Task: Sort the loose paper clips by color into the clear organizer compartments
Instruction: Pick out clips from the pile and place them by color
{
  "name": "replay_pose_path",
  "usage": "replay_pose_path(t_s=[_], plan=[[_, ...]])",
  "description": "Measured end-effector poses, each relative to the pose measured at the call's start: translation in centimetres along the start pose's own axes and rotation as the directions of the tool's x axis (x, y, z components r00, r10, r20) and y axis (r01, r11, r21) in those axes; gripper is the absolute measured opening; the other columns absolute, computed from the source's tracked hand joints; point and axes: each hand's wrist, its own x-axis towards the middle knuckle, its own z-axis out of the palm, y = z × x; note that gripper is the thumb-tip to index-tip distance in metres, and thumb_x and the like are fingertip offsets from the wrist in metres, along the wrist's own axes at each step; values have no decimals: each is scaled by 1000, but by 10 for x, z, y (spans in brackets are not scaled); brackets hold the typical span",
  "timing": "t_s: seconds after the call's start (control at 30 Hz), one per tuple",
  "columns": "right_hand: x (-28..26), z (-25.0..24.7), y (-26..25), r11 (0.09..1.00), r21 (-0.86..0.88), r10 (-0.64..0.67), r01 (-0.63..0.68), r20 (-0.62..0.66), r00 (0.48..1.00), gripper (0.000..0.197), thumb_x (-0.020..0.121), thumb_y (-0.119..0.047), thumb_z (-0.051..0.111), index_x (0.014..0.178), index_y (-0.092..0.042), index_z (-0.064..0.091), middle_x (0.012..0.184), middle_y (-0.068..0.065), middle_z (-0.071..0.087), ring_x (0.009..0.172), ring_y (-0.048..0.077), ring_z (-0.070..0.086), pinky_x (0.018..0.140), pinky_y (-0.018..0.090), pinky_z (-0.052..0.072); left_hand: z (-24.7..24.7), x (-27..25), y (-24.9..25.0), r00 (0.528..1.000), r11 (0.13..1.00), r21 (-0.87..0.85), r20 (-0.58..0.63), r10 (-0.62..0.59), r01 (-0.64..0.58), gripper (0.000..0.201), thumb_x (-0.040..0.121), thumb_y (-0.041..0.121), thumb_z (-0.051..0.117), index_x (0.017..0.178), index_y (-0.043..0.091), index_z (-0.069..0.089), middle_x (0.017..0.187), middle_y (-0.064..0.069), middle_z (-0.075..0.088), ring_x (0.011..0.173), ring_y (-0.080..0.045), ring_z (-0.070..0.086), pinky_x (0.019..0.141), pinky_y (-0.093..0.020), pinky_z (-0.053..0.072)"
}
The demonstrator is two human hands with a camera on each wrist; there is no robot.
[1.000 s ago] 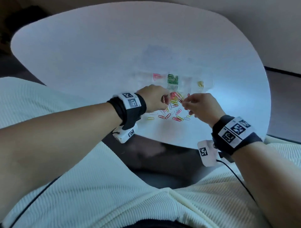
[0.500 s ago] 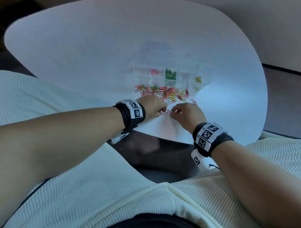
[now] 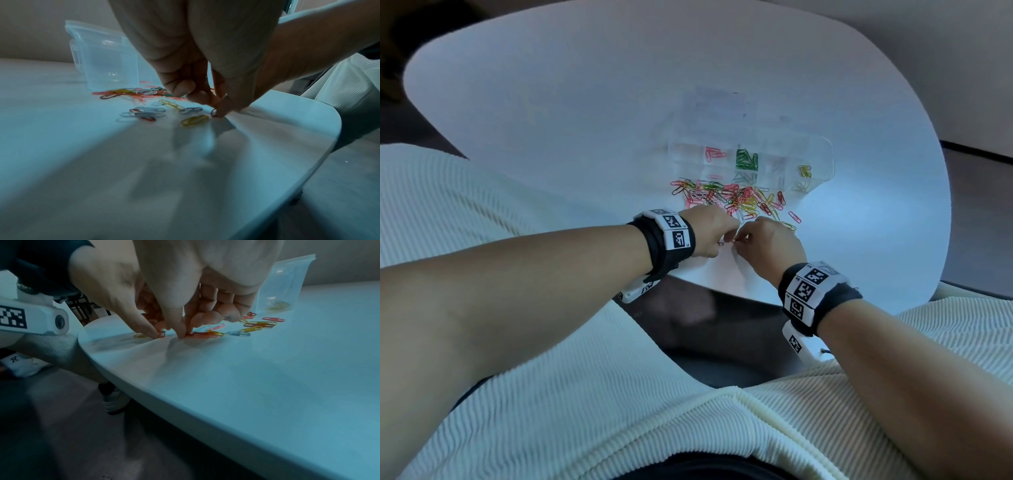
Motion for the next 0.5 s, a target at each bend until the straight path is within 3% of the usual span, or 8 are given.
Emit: replay_pose_path(t_s=[0.13, 0.27, 0.4, 0.5], plan=[[1, 0, -1, 999, 21, 41, -43, 70, 997, 18, 83, -30, 66, 91, -14, 69, 96, 2, 56, 87, 24, 57, 74, 34, 49, 1, -1, -1, 1000, 1000, 1, 12, 3, -3, 24, 81, 10, 59, 104, 16, 59, 96, -3, 62, 89, -23, 56, 75, -36, 49], [-1, -1, -2, 998, 16, 65, -67, 101, 993, 17, 81, -33, 67, 82, -17, 61, 93, 2, 56, 87, 22, 54, 69, 30, 42, -3, 2, -3, 999, 1000, -18, -48, -18, 17, 28, 84, 16, 58, 111, 16, 63, 99, 0, 63, 94, -20, 57, 75, -28, 44], [-2, 0, -4, 999, 8, 39, -39, 7, 999, 16, 81, -30, 65, 83, -14, 63, 93, 1, 56, 92, 24, 54, 67, 30, 41, -14, 3, -4, 982, 990, -142, -182, -49, 23, 20, 82, 11, 59, 99, 12, 70, 87, 3, 53, 84, -15, 50, 73, -25, 38], [-2, -1, -7, 998, -55, 38, -40, -40, 998, 20, 85, -29, 62, 90, -11, 69, 102, 5, 58, 97, 27, 55, 70, 33, 47, -16, 3, -4, 967, 978, -208, -241, -80, 29, 16, 82, 8, 59, 91, 10, 72, 87, 0, 55, 79, -12, 48, 70, -22, 35]])
